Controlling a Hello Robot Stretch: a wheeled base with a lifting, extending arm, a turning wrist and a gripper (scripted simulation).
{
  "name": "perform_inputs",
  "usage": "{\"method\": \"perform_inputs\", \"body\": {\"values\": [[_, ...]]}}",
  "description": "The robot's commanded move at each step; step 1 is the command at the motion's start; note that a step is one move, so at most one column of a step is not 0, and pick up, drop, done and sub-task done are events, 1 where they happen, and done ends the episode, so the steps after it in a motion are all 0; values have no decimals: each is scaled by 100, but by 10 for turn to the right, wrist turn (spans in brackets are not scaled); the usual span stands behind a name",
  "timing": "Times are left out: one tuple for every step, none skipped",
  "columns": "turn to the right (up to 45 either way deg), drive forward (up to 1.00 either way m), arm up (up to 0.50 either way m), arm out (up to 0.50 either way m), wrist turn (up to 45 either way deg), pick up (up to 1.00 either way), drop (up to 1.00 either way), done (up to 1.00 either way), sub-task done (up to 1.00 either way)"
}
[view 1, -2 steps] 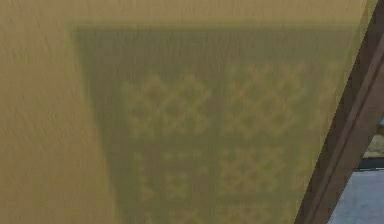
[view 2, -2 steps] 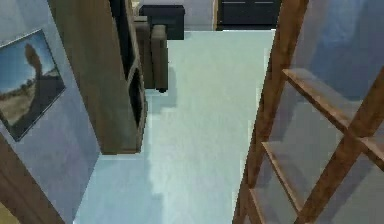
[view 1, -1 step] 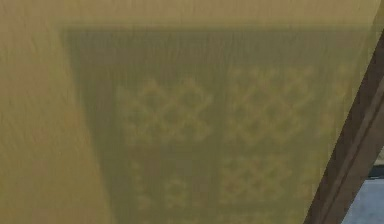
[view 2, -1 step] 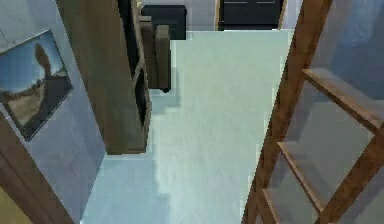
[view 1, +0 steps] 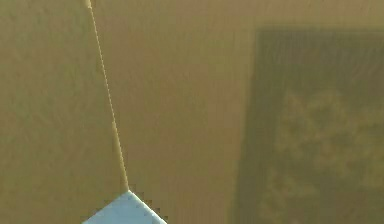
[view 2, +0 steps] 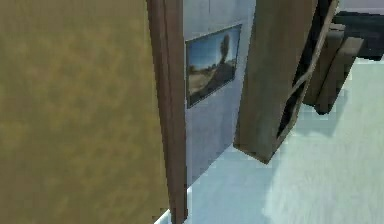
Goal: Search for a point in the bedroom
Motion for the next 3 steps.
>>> {"method": "perform_inputs", "body": {"values": [[-300,0,0,0,0,0,0,0,0],[0,30,0,0,0,0,0,0,0],[-210,0,0,0,0,0,0,0,0]]}}
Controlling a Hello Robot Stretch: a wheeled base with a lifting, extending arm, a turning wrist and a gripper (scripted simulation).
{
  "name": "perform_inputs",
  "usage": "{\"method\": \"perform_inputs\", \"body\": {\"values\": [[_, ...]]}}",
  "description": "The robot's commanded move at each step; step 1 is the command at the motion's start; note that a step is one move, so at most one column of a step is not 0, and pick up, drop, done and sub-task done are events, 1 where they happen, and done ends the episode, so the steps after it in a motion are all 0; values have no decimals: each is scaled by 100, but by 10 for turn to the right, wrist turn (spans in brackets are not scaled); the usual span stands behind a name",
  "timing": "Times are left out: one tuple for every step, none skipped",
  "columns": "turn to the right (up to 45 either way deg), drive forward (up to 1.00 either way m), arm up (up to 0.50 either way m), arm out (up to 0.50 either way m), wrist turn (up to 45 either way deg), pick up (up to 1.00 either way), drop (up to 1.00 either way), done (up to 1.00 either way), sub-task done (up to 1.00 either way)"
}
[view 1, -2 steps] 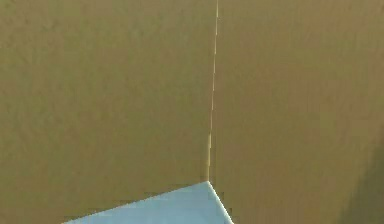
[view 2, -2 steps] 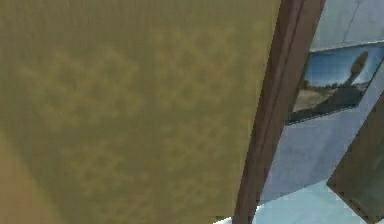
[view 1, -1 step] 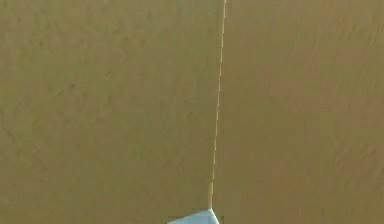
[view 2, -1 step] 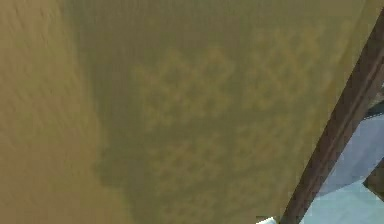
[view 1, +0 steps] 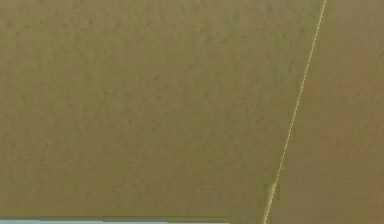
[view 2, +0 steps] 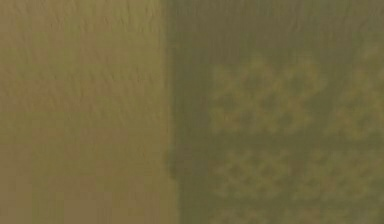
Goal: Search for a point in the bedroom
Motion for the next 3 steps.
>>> {"method": "perform_inputs", "body": {"values": [[0,15,0,0,0,0,0,0,0],[-420,0,0,0,0,0,0,0,0],[0,40,0,0,0,0,0,0,0]]}}
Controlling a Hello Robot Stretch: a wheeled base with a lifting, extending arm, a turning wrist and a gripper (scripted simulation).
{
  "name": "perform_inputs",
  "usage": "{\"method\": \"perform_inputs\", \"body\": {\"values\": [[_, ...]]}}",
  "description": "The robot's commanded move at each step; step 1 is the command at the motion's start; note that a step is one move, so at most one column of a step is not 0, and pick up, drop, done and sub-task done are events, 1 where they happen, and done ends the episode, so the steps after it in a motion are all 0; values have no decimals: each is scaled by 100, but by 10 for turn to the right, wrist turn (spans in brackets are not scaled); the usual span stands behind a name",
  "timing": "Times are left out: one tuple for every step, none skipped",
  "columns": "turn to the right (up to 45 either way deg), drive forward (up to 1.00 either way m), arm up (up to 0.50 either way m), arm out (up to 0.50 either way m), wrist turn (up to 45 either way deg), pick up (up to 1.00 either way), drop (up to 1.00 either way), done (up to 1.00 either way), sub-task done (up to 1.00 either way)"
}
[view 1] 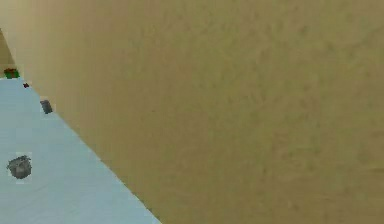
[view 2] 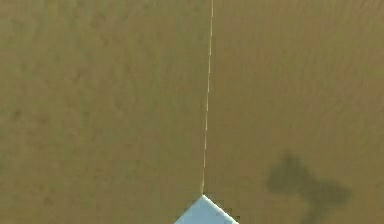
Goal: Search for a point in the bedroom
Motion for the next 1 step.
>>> {"method": "perform_inputs", "body": {"values": [[-390,0,0,0,0,0,0,0,0]]}}
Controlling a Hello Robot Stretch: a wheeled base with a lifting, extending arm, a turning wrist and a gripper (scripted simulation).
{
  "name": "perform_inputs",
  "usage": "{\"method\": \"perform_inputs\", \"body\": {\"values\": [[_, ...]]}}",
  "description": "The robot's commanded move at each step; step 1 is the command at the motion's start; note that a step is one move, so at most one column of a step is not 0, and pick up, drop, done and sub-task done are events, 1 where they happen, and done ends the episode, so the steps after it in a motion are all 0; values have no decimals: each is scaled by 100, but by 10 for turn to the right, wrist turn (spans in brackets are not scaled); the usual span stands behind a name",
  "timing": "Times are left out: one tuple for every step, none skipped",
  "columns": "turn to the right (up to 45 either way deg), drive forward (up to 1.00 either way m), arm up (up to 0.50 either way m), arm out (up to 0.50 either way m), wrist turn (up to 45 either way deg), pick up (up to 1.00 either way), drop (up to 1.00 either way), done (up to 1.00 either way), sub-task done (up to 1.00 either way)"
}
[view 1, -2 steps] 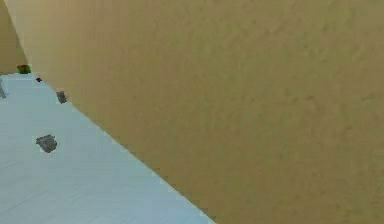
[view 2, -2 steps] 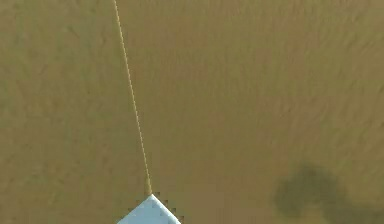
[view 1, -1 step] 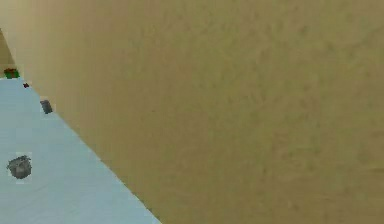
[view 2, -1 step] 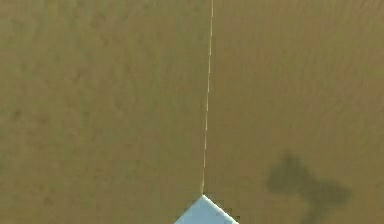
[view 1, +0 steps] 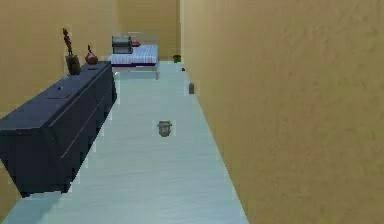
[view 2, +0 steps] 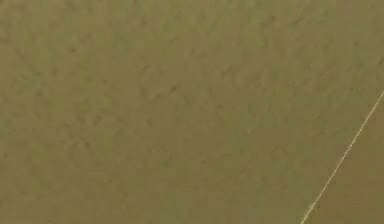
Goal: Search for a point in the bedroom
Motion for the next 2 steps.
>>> {"method": "perform_inputs", "body": {"values": [[0,30,0,0,0,0,0,0,0],[-240,0,0,0,0,0,0,0,0]]}}
